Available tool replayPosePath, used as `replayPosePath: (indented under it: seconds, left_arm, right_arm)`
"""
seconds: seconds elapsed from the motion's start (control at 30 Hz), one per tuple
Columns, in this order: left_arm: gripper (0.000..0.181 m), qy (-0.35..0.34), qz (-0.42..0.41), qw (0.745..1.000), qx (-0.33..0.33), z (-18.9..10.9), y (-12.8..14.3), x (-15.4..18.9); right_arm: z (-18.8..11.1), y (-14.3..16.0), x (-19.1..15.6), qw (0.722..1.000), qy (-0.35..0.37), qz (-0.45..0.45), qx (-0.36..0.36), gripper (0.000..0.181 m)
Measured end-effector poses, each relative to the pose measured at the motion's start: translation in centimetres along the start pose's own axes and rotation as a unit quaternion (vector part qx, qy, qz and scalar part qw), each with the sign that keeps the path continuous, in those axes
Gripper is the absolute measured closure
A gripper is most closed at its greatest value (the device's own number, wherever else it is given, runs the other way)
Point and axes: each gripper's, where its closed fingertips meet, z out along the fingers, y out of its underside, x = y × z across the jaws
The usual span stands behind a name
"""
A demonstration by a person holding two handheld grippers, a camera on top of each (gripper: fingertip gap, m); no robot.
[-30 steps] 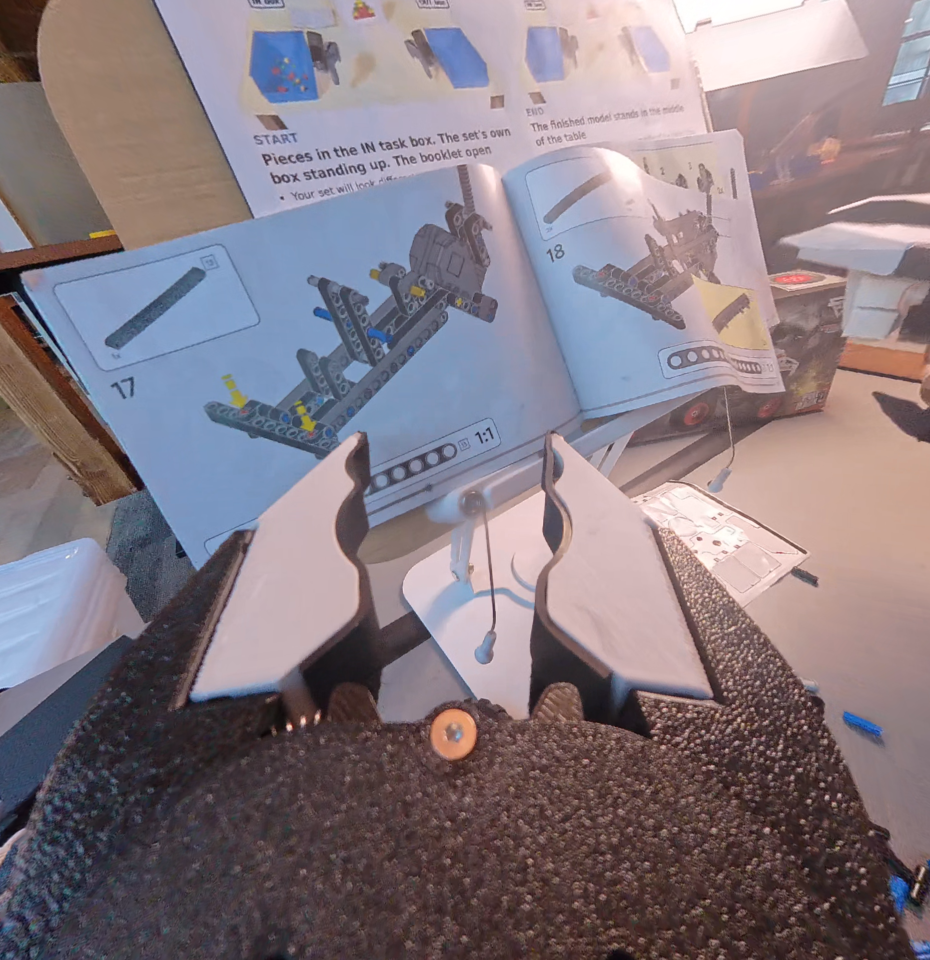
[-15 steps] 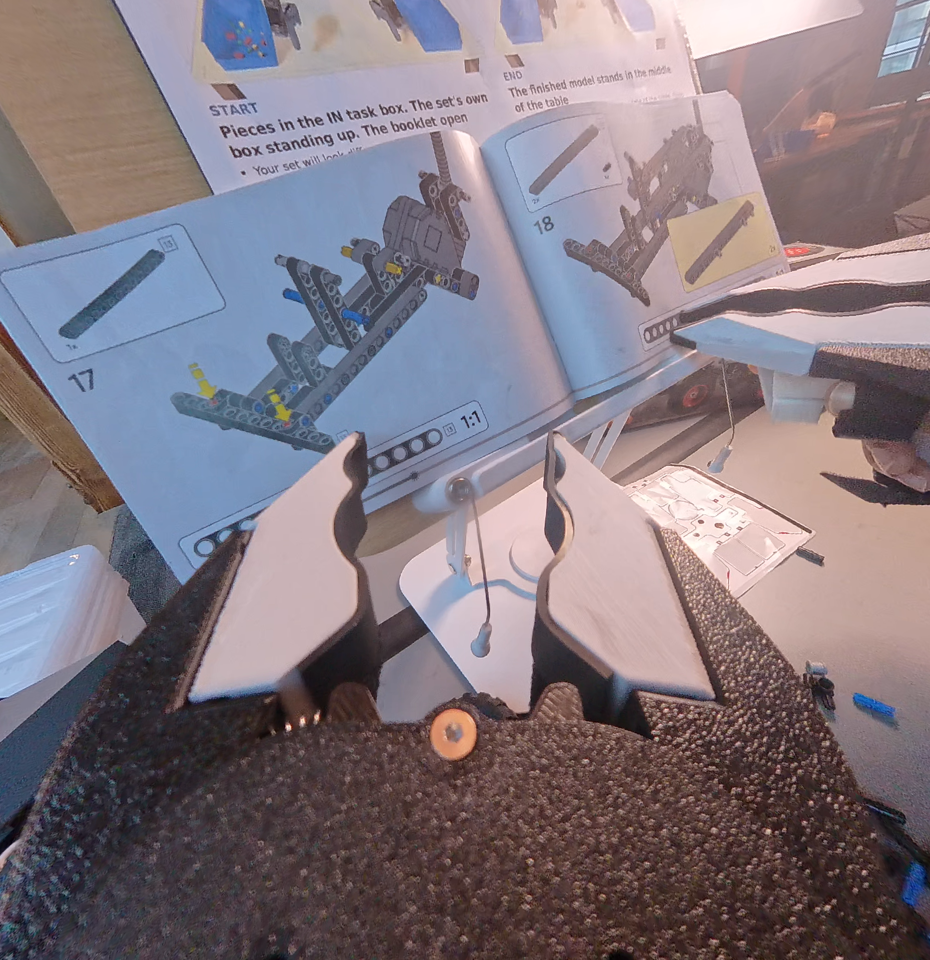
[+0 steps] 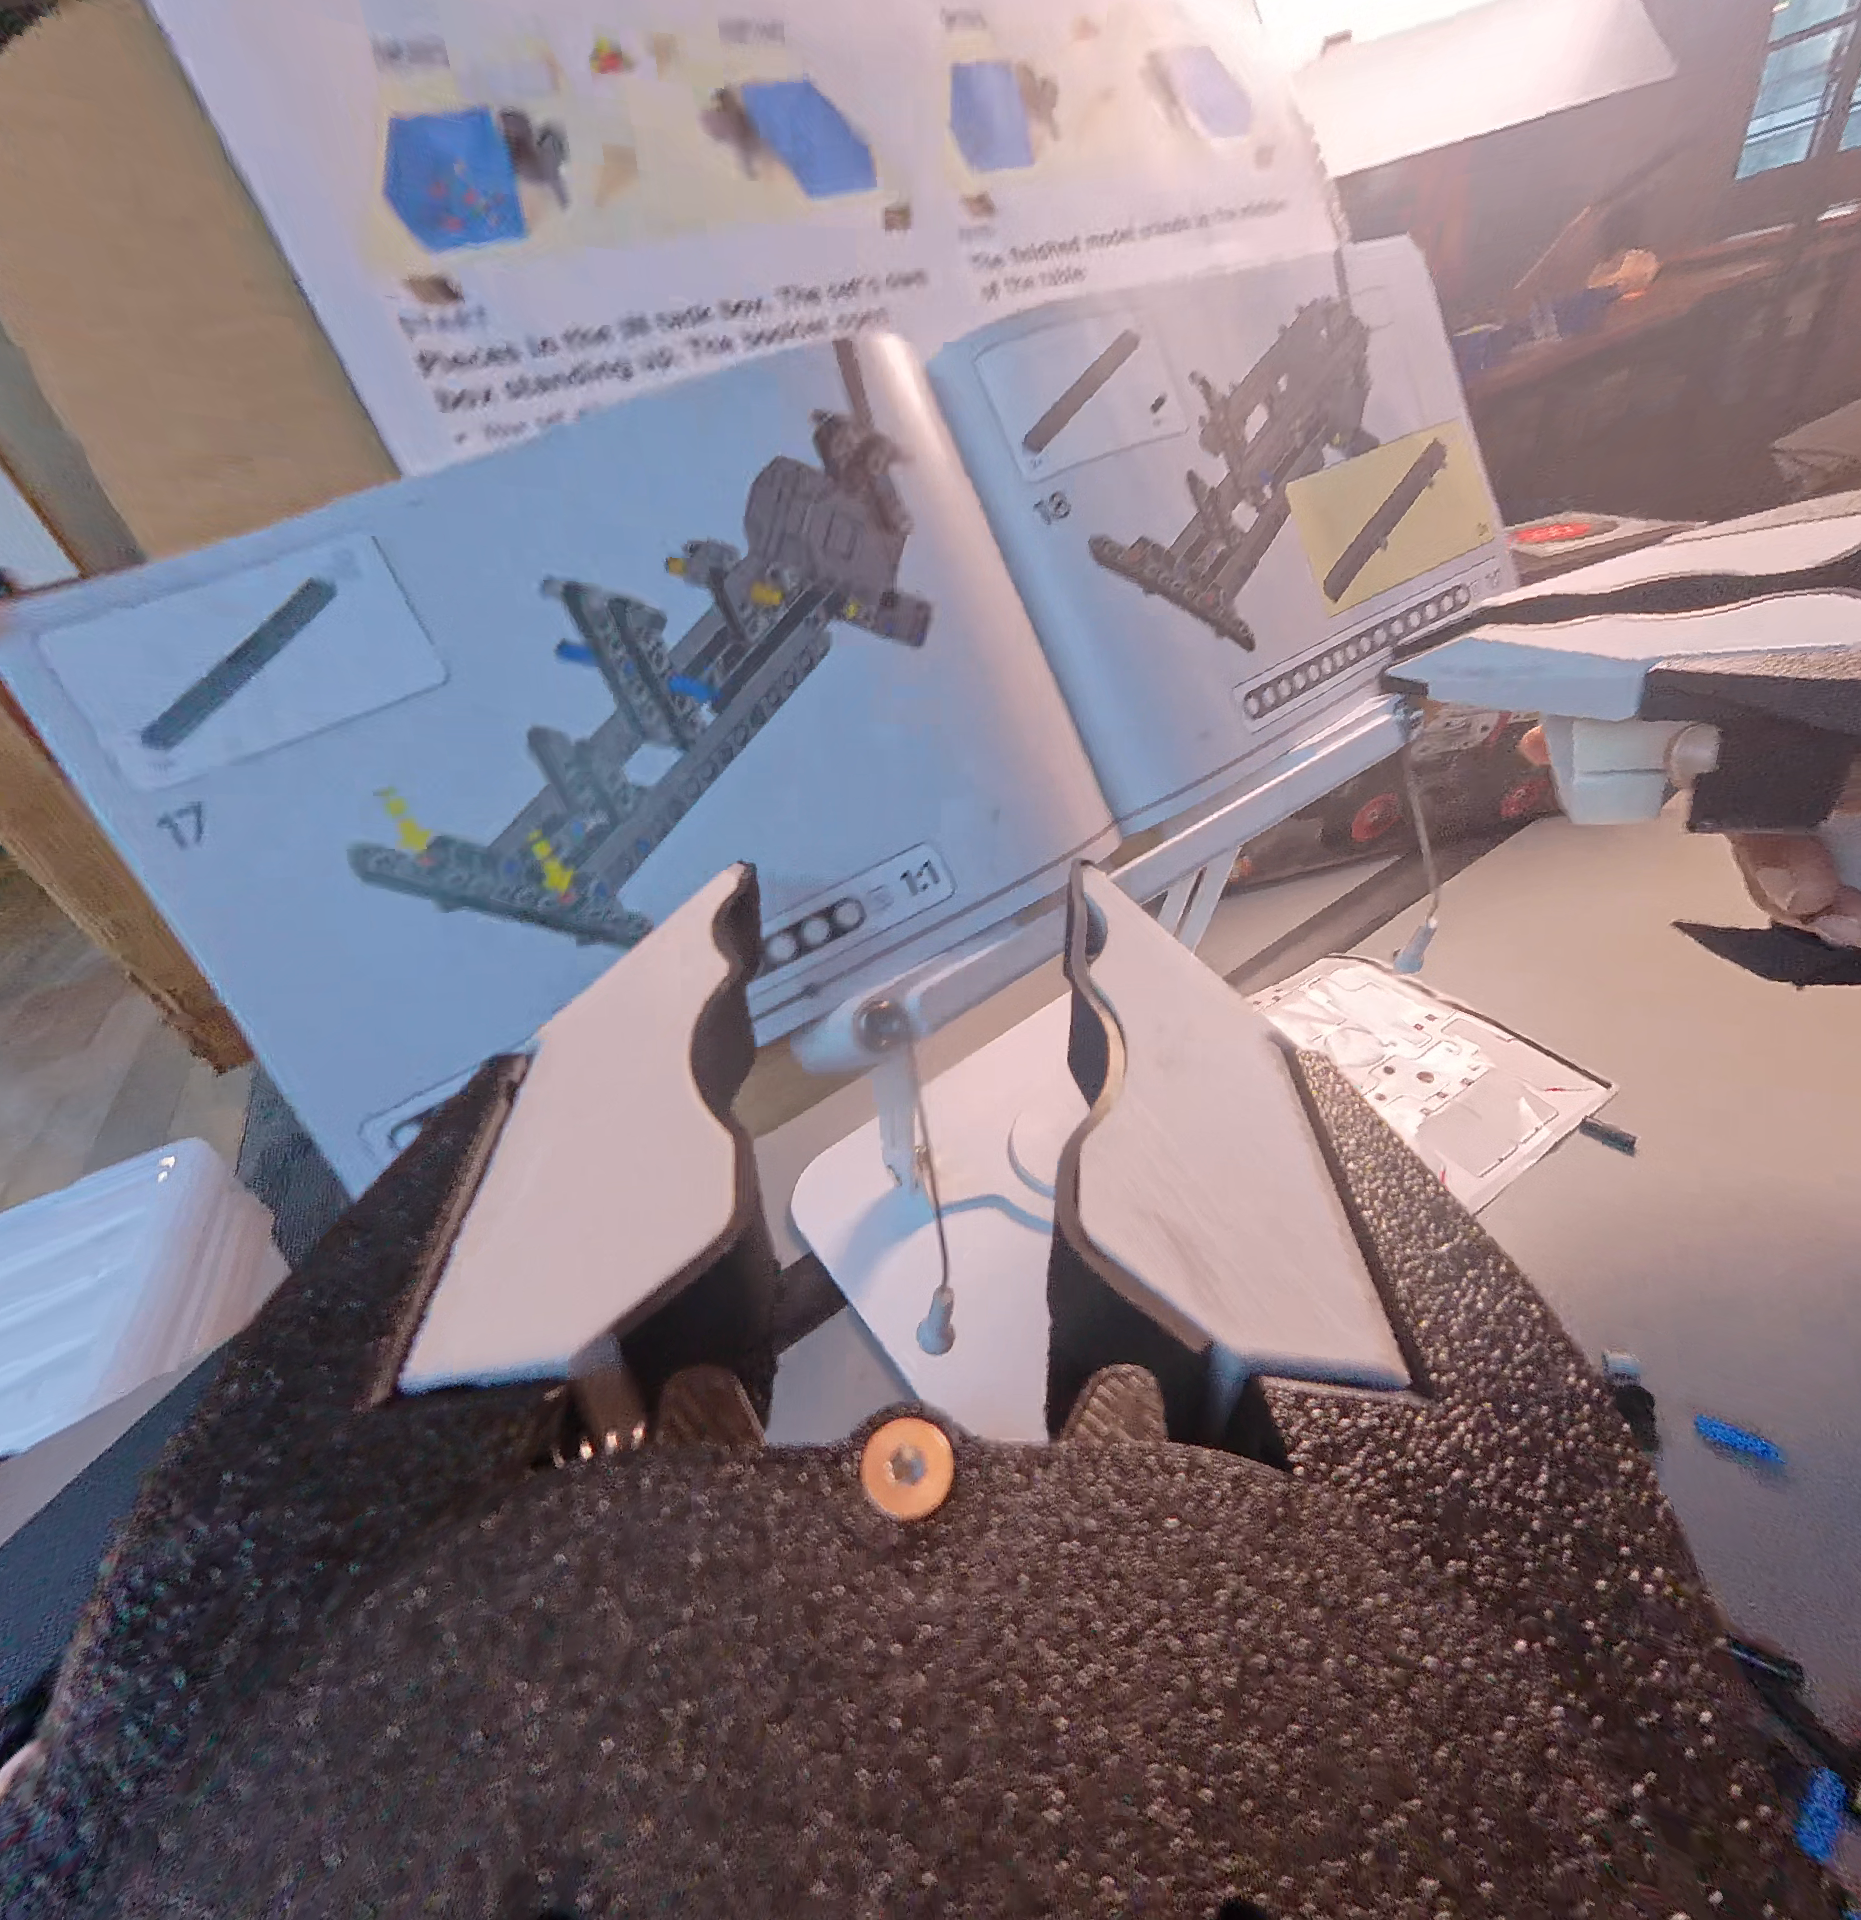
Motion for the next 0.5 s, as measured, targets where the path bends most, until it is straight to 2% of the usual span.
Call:
replayPosePath:
  seconds: [0.07, 0.23, 0.33, 0.4, 0.5]
  left_arm:
    - [0.138, 0.034, 0.016, 0.999, 0.013, 0.4, -1.4, 2.3]
    - [0.165, 0.089, 0.033, 0.995, -0.029, 4.1, -2.5, 6.5]
    - [0.174, 0.069, 0.06, 0.992, -0.093, 6.8, -1.0, 6.5]
    - [0.178, 0.062, 0.076, 0.989, -0.108, 7.6, -0.6, 6.6]
    - [0.181, 0.048, 0.096, 0.987, -0.119, 8.0, -0.3, 6.5]
  right_arm:
    - [-0.1, 0.1, 0.1, 1.0, -0.009, 0.016, -0.002, 0.167]
    - [-0.5, 0.3, 0.4, 0.999, -0.007, 0.028, -0.017, 0.164]
    - [-2.1, -0.4, -1.1, 0.998, -0.052, 0.003, 0.019, 0.163]
    - [-2.8, 0.5, -2.6, 0.997, -0.074, -0.019, 0.012, 0.163]
    - [-1.5, 3.4, -2.9, 0.996, -0.031, -0.071, -0.037, 0.138]
